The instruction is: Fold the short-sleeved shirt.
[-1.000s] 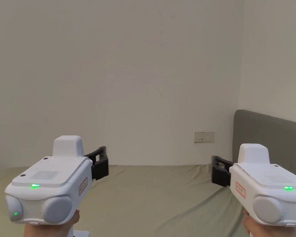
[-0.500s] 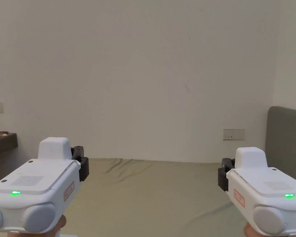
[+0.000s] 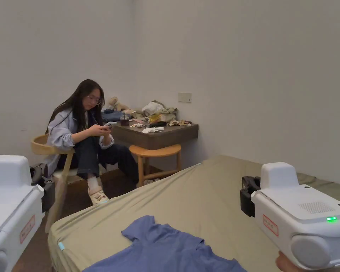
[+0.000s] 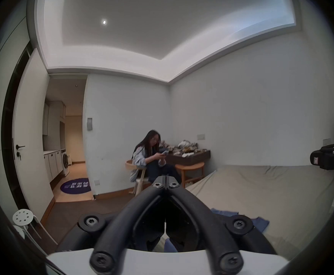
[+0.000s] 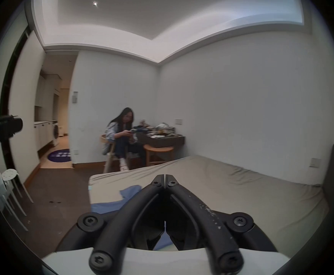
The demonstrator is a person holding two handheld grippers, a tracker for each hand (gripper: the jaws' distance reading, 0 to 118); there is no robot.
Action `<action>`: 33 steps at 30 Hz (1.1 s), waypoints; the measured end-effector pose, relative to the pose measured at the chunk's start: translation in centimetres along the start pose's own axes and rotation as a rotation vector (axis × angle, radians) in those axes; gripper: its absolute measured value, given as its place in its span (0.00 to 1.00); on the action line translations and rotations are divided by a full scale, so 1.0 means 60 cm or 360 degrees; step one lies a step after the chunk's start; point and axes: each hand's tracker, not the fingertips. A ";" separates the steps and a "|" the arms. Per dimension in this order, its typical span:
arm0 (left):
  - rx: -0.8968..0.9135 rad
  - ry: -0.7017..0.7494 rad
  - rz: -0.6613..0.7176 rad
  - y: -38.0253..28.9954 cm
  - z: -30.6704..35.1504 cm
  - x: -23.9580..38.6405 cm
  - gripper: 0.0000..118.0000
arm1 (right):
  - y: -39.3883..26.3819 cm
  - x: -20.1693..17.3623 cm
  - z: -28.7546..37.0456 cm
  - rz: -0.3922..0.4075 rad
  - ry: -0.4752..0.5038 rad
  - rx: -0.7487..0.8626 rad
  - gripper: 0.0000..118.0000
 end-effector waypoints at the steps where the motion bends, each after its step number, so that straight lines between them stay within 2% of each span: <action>1: -0.0025 -0.0029 0.0000 -0.008 -0.007 -0.007 0.00 | -0.004 -0.004 -0.009 -0.0024 0.0037 -0.0012 0.01; 4: -0.0170 -0.0130 0.0007 -0.044 -0.061 0.010 0.00 | -0.019 0.001 -0.023 -0.0017 0.0024 -0.0036 0.01; 6: -0.0292 -0.0298 0.0026 -0.074 -0.114 0.050 0.00 | -0.036 0.023 -0.033 0.0000 -0.0023 -0.0056 0.01; 9: -0.0538 -0.0607 0.0094 -0.130 -0.221 0.143 0.00 | -0.072 0.064 -0.051 -0.0059 -0.0051 -0.0132 0.01; 12: -0.0784 -0.0806 0.0023 -0.200 -0.349 0.258 0.00 | -0.107 0.093 -0.075 -0.0045 -0.0108 -0.0202 0.01; 13: -0.0820 -0.0882 0.0043 -0.226 -0.388 0.292 0.05 | -0.120 0.104 -0.087 -0.0037 -0.0133 -0.0236 0.01; 14: -0.0875 -0.0934 0.0057 -0.255 -0.430 0.330 0.23 | -0.136 0.117 -0.101 -0.0037 -0.0154 -0.0274 0.01; 15: -0.0951 -0.0965 0.0104 -0.285 -0.471 0.363 0.65 | -0.152 0.130 -0.115 -0.0043 -0.0162 -0.0305 0.01; 16: -0.1015 -0.1010 0.0124 -0.311 -0.504 0.394 0.89 | -0.163 0.139 -0.123 -0.0069 -0.0173 -0.0334 0.01; 17: -0.1110 -0.1015 0.0072 -0.341 -0.537 0.431 1.00 | -0.180 0.152 -0.136 -0.0094 -0.0187 -0.0362 0.01; 20: -0.1187 -0.1024 -0.0004 -0.423 -0.607 0.510 1.00 | -0.224 0.184 -0.167 -0.0119 -0.0216 -0.0424 0.01; 22: -0.1263 -0.1038 0.0066 -0.477 -0.645 0.545 1.00 | -0.249 0.200 -0.183 -0.0127 -0.0242 -0.0464 0.01; 27: -0.1625 -0.0881 0.0080 -0.591 -0.672 0.599 0.99 | -0.305 0.230 -0.205 -0.0174 -0.0265 -0.0567 0.01; 29: -0.1414 -0.0905 -0.0191 -0.588 -0.643 0.612 0.99 | -0.317 0.238 -0.204 -0.0186 -0.0264 -0.0589 0.01; 30: -0.1429 -0.0892 -0.0321 -0.586 -0.636 0.625 0.97 | -0.322 0.242 -0.200 -0.0192 -0.0266 -0.0599 0.01; 31: -0.1393 -0.0917 -0.0241 -0.568 -0.618 0.622 0.92 | -0.324 0.246 -0.195 -0.0204 -0.0269 -0.0600 0.01; 32: -0.1388 -0.0914 -0.0164 -0.555 -0.611 0.618 0.80 | -0.325 0.248 -0.191 -0.0214 -0.0273 -0.0598 0.01; 33: -0.1364 -0.0861 -0.0106 -0.545 -0.609 0.616 0.61 | -0.325 0.252 -0.183 -0.0232 -0.0288 -0.0596 0.01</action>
